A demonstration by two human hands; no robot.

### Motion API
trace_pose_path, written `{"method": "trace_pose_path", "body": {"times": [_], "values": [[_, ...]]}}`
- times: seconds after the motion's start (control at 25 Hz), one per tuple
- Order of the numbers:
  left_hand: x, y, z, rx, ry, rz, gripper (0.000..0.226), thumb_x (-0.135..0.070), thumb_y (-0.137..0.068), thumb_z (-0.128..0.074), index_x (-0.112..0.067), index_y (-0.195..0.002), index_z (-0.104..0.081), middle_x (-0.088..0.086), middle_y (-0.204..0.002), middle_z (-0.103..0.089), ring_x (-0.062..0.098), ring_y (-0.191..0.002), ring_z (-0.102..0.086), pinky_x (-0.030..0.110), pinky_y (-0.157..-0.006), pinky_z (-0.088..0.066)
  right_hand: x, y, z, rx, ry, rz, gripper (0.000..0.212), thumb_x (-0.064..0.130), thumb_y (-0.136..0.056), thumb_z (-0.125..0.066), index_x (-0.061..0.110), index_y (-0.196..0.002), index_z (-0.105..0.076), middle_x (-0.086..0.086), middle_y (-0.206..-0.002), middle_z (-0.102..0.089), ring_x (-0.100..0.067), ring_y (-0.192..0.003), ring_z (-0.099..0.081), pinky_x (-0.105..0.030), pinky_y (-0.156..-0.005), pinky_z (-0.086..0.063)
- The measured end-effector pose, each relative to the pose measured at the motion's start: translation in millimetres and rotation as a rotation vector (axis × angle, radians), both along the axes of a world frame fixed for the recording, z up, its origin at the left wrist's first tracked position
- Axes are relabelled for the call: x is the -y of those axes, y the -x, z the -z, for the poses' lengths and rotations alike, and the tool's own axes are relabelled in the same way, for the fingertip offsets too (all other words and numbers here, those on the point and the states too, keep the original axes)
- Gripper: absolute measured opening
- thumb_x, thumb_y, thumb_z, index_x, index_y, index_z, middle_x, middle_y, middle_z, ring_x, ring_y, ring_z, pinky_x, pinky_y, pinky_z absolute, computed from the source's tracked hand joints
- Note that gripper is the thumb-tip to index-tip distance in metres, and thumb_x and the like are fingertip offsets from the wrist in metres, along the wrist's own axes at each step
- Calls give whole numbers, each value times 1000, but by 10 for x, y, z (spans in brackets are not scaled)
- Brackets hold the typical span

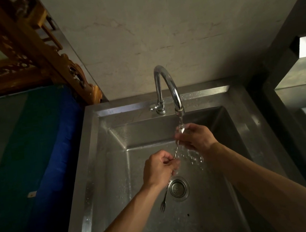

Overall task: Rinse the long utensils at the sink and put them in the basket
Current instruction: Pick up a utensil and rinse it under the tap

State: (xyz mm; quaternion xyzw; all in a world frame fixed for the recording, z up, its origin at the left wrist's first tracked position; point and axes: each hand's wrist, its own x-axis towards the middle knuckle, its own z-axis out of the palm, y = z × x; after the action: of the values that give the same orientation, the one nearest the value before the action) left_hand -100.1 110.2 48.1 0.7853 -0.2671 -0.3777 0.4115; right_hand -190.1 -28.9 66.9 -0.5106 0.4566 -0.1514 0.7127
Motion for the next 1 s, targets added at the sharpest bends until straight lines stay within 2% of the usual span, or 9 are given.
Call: {"method": "trace_pose_path", "body": {"times": [0.16,0.28,0.36,0.44,0.56,0.64,0.76,0.84,1.0], "values": [[34,-13,-2,-2,-9,-7,22,-18,-76,-78,-22,-67,-59,-2,-61,-70,10,-47,-58,26,-55,-45,20,-19,-4,-48,40,98,27,40,-93,-60,13,-95,-62,-2,-73,-77,-8,-56,-69,-22,-50,-48],[45,-47,2,41,-24,-16,21,-23,-77,-77,-24,-66,-60,-5,-61,-71,6,-48,-59,25,-55,-44,49,-34,-22,-6,57,34,18,28,-89,-68,13,-96,-62,-4,-79,-77,-14,-69,-72,-28,-62,-53],[75,-74,5,31,2,-37,22,-20,-78,-77,-25,-66,-59,-4,-62,-70,7,-48,-59,27,-56,-46,42,-46,-23,34,35,26,20,20,-82,-76,13,-94,-61,-6,-83,-77,-15,-71,-71,-26,-58,-51],[120,-84,-16,19,27,-52,22,-18,-79,-76,-25,-66,-59,-2,-63,-70,11,-51,-60,34,-59,-51,28,-79,-49,2,28,65,19,30,-87,-71,15,-90,-59,-6,-81,-77,-18,-69,-73,-23,-51,-49],[152,-97,-27,20,38,-57,21,-17,-81,-74,-24,-66,-60,1,-65,-72,16,-56,-63,46,-67,-56,9,-120,-70,-55,94,45,32,43,-97,-52,12,-94,-61,4,-68,-76,-12,-60,-73,-29,-58,-52],[131,-102,-12,38,33,-59,21,-17,-81,-74,-24,-67,-60,0,-65,-71,15,-54,-62,48,-67,-57,9,-141,-86,-49,104,25,27,39,-95,-58,13,-98,-61,3,-71,-76,-14,-62,-74,-30,-60,-51],[79,-89,-8,203,-26,-27,20,-29,-76,-78,-26,-71,-59,-12,-62,-67,9,-57,-62,37,-63,-54,-2,-157,-104,-73,180,12,22,27,-85,-73,15,-99,-60,-2,-77,-76,-17,-63,-74,-27,-52,-53],[54,-62,-39,296,-63,-19,24,-36,-70,-81,-29,-72,-58,-20,-59,-64,2,-54,-59,30,-58,-49,-6,-165,-110,-90,231,25,16,23,-89,-69,11,-98,-64,-4,-75,-76,-17,-63,-74,-25,-51,-55],[43,-85,-61,326,-110,-76,31,-40,-66,-83,-27,-67,-55,-14,-55,-60,3,-52,-55,28,-55,-46,42,-136,-148,108,-43,-85,18,13,-97,-56,11,-114,-61,-12,-102,-75,-25,-89,-74,-39,-76,-60]]}}
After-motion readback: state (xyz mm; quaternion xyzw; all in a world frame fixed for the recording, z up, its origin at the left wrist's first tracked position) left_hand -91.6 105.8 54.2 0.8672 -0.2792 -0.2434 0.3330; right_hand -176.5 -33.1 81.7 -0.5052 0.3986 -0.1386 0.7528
